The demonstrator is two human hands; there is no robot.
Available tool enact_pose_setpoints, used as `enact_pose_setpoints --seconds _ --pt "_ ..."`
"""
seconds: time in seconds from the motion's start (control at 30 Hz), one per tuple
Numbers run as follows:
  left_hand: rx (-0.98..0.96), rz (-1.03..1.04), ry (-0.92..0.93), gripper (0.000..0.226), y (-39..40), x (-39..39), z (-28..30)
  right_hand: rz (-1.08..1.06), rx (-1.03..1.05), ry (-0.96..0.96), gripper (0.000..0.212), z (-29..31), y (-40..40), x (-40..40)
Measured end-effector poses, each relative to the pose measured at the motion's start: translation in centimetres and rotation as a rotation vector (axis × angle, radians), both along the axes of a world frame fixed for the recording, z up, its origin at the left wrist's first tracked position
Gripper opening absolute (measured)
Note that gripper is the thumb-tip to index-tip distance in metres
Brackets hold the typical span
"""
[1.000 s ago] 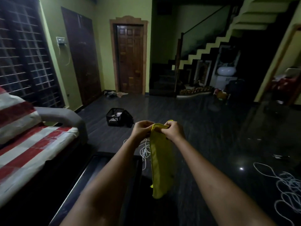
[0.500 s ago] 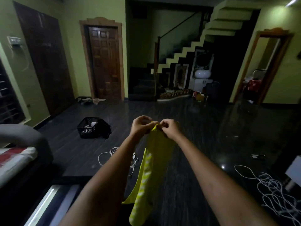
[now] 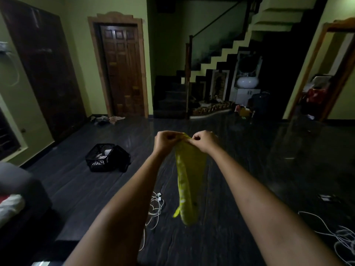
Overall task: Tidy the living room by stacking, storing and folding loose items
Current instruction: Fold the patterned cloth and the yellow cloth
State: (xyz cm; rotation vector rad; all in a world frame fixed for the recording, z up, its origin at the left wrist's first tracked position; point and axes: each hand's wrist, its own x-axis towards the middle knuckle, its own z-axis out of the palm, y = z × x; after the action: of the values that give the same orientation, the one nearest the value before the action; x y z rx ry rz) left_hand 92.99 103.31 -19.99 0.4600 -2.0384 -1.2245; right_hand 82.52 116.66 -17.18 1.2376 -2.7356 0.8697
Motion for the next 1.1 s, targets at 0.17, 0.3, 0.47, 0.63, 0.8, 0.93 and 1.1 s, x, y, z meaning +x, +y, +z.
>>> enact_pose_setpoints --seconds 0.17,0.3,0.47,0.63,0.8,0.93,1.1 --pt "-0.083 0.190 -0.081 0.017 -7.3 -5.2 0.3 0.028 0.494 0.204 0.023 -1.4 -2.7 -8.1" --pt "-0.104 0.325 -0.122 0.019 -12.3 -10.8 -0.6 0.127 0.474 0.385 0.024 -1.0 -8.1 -15.9" --pt "0.028 0.478 -0.158 0.023 -17.9 -16.9 -0.6 0.263 0.365 0.478 0.032 1.0 -13.7 -24.4" --pt "0.058 0.438 -0.131 0.012 -21.9 -21.9 0.0 0.284 0.180 0.202 0.026 1.9 -18.7 -32.2" --pt "0.133 0.391 -0.028 0.023 -25.5 -26.6 0.7 0.374 -0.101 -0.092 0.021 0.7 -23.0 -38.5" --pt "0.125 0.388 0.139 0.021 -28.9 -30.6 2.9 0.415 -0.476 -0.528 0.039 2.1 -27.4 -43.4" --pt "0.202 0.419 0.288 0.020 -35.9 -37.1 5.3 0.479 -0.192 -0.843 0.058 -0.8 -34.2 -48.8"
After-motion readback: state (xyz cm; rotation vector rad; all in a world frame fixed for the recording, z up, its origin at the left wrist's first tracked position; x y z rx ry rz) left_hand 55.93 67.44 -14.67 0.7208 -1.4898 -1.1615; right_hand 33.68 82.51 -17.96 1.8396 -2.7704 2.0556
